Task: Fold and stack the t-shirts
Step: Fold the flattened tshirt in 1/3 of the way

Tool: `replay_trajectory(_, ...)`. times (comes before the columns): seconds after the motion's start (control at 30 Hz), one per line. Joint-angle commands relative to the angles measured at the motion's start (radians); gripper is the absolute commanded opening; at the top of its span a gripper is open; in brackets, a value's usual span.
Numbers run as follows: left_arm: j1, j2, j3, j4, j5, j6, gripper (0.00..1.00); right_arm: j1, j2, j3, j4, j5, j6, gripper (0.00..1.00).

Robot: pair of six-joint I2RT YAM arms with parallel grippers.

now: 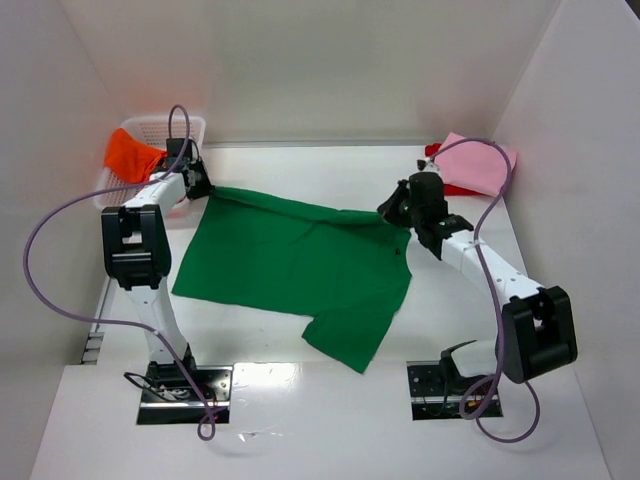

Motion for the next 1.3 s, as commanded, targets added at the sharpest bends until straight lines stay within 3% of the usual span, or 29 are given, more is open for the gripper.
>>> replay_trajectory(0.0, 0.016, -0.083, -0.022, 0.014, -0.021, -0.006, 0.0, 0.081, -0.038, -0.032, -0.007, -0.015, 0.062, 0.0)
replay_trajectory(0.57, 0.016, -0.176, -0.17, 0.033, -0.021, -0.034, 0.0, 0.116, -0.148, -0.097, -0.232, 0.156, 0.168, 0.0)
replay_trajectory(1.0, 0.016, -0.167, -0.179, 0.024, -0.048, -0.034, 0.0, 0.092, -0.203, -0.242, -0.228, 0.037, 0.197, 0.01)
replay_trajectory(1.1, 0.016, -0.157, -0.179, 0.024, -0.059, -0.034, 0.0, 0.092, -0.203, -0.258, -0.223, 0.05, 0.188, 0.13)
replay_trajectory(1.17, 0.016, -0.156, -0.179, 0.024, -0.066, -0.041, 0.0, 0.092, -0.195, -0.25, -0.223, 0.05, 0.18, 0.34)
replay_trajectory(1.2, 0.016, -0.156, -0.179, 0.017, -0.068, -0.043, 0.0, 0.092, -0.193, -0.249, -0.223, 0.05, 0.178, 0.38)
replay_trajectory(1.27, 0.016, -0.156, -0.173, 0.014, -0.068, -0.043, 0.04, 0.092, -0.182, -0.234, -0.223, 0.05, 0.178, 0.58)
